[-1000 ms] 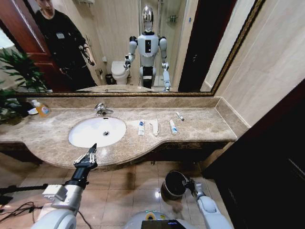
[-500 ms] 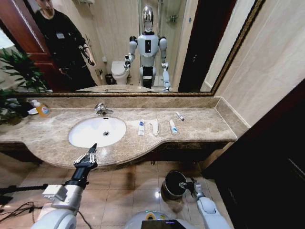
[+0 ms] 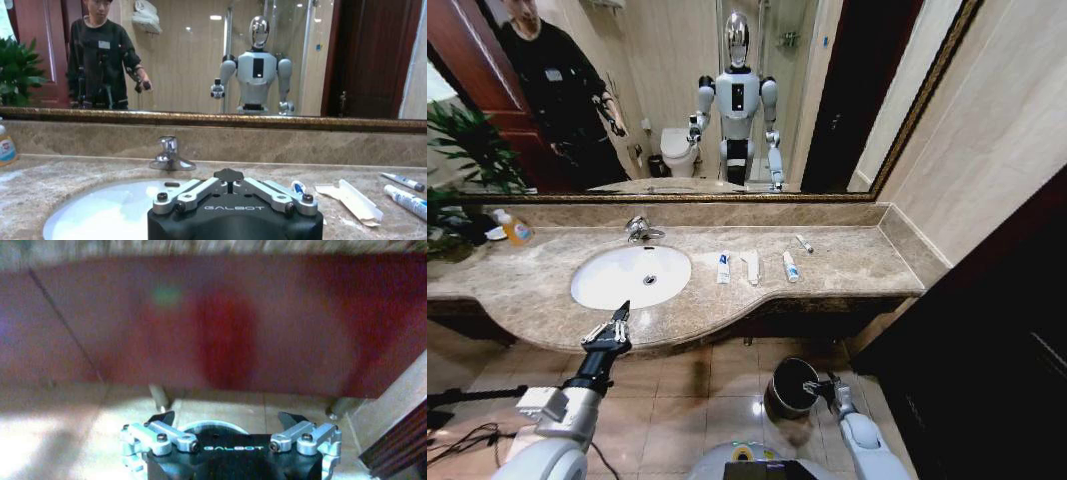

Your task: Pick up the trash from the sink and place it in the trash bin.

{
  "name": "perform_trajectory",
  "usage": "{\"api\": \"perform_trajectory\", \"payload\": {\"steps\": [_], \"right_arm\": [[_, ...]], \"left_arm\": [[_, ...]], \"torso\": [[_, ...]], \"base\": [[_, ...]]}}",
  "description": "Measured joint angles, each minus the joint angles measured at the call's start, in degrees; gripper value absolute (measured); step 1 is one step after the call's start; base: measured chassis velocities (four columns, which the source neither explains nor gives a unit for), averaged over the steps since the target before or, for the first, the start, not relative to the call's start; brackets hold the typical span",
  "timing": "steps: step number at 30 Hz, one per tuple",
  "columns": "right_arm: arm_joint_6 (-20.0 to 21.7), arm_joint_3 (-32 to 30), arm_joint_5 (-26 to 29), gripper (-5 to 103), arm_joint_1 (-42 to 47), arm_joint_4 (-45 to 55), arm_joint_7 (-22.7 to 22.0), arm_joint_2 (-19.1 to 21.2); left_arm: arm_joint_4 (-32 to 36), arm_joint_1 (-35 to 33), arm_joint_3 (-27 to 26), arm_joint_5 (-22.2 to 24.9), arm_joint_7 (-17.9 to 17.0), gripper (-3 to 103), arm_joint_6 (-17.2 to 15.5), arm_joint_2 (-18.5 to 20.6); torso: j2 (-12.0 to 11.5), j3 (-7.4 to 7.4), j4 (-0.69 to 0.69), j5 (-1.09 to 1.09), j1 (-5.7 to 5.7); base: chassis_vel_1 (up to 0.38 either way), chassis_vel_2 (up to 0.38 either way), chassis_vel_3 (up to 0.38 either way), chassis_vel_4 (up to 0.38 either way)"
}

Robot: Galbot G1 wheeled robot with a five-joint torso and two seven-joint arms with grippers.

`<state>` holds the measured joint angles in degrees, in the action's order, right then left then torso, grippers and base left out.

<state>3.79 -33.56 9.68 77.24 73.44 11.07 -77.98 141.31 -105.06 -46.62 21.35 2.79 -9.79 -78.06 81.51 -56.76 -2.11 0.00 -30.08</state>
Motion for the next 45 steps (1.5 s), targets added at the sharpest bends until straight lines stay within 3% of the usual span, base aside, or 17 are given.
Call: {"api": "perform_trajectory", "payload": {"steps": [7,15,24,33,45], "right_arm": [[3.5,-1.4,8.1,100,4.9,14.6,-2.1,3.7],[5.1,-3.6,15.3,100,9.9,31.0,-6.3,5.0],[7.2,-2.8,15.0,100,10.5,44.5,-9.2,4.7],[11.3,2.1,12.9,100,2.2,44.3,-10.8,4.5],[16.1,12.0,11.0,100,-13.0,35.7,-16.5,5.4]], "left_arm": [[0.0,0.0,0.0,0.0,0.0,0,0.0,0.0],[0.0,0.0,0.0,0.0,0.0,0,0.0,0.0],[0.0,0.0,0.0,0.0,0.0,0,0.0,0.0],[0.0,0.0,0.0,0.0,0.0,0,0.0,0.0],[0.0,0.0,0.0,0.0,0.0,0,0.0,0.0]], "torso": [[0.0,0.0,0.01,0.0,0.0],[0.0,0.0,0.0,0.0,0.0],[0.0,0.0,0.01,0.0,0.0],[0.0,0.0,0.0,0.0,0.0],[0.0,-0.01,0.0,0.0,0.0]], "base": [[0.0,0.0,0.0,0.0],[0.0,0.0,0.0,0.0],[0.0,0.0,0.0,0.0],[0.0,0.0,0.0,0.0],[0.0,0.0,0.0,0.0]]}}
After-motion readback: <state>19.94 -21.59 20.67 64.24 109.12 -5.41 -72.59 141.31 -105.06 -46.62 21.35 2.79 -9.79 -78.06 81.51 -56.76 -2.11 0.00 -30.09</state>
